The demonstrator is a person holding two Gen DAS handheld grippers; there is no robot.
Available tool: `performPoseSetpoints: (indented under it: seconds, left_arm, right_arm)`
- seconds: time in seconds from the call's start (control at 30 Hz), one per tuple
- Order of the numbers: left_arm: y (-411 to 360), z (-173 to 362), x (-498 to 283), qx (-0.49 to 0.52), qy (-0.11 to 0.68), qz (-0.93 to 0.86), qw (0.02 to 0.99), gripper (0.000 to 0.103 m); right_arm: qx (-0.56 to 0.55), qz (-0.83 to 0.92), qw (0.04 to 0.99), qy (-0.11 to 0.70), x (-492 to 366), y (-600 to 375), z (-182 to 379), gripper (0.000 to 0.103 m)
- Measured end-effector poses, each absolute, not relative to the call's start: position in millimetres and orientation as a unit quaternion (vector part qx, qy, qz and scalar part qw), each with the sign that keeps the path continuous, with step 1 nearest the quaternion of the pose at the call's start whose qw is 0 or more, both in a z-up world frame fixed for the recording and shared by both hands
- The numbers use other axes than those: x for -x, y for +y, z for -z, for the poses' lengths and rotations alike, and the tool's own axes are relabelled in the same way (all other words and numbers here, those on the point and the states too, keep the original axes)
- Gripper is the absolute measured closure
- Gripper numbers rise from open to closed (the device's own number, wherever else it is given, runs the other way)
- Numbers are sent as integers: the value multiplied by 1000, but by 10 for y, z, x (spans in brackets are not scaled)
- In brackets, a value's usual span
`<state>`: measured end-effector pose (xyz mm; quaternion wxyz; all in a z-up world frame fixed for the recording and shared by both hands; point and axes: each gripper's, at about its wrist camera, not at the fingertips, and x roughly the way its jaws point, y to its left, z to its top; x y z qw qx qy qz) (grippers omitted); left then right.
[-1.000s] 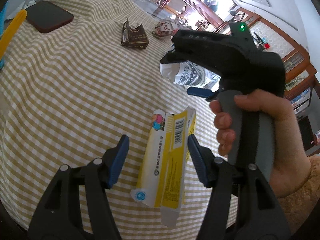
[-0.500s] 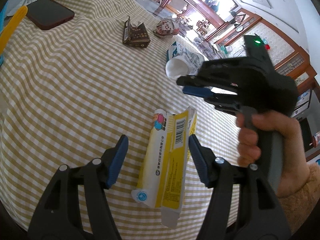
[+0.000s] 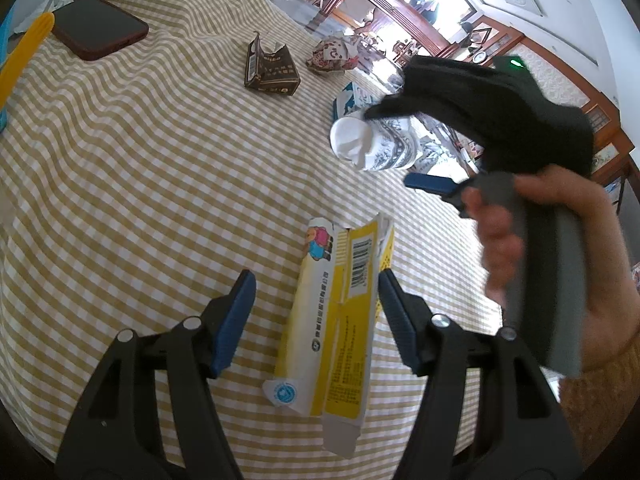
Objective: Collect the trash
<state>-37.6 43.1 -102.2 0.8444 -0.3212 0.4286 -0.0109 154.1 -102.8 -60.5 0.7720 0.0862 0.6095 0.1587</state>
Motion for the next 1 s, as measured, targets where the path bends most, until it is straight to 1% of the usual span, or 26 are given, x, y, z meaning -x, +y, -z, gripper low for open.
performPoseSetpoints:
  seconds: [0.1, 0.17, 0.23, 0.3, 0.37, 0.6, 0.77, 0.9, 1.0]
  left_arm:
    - [423, 1029, 369, 322, 429, 11, 844, 42]
    - [421, 1033, 363, 321, 430, 11, 844, 42]
    - [425, 1033, 358, 321, 429, 12, 844, 42]
    - [422, 1029, 356, 320, 429, 12, 845, 42]
    - [421, 1032, 354, 320, 429, 11, 845, 42]
    - [426, 1007, 369, 311, 426, 7, 850, 42]
    - [429, 1010, 367, 312, 427, 10, 849, 42]
    - [362, 1006, 340, 306, 428, 22, 850, 42]
    - [299, 1028, 302, 294, 434, 29, 851, 40]
  right_arm:
    - [-68, -171, 766, 616, -1590, -886, 645, 20]
    - [-48, -184, 762, 619, -1603, -806, 658, 22]
    - [-46, -201, 756, 621, -1595, -768, 663, 30]
    - [-57, -218, 747, 626, -1582, -745, 670, 45]
    - [-63, -226, 741, 629, -1567, -724, 684, 49]
    - [-83, -237, 751, 610, -1409, -1036, 532, 50]
    - [-22, -233, 780, 580, -1158, -1484, 258, 50]
    - [11, -229, 790, 568, -882, -1829, 156, 50]
    - [36, -223, 796, 561, -685, -1956, 156, 50]
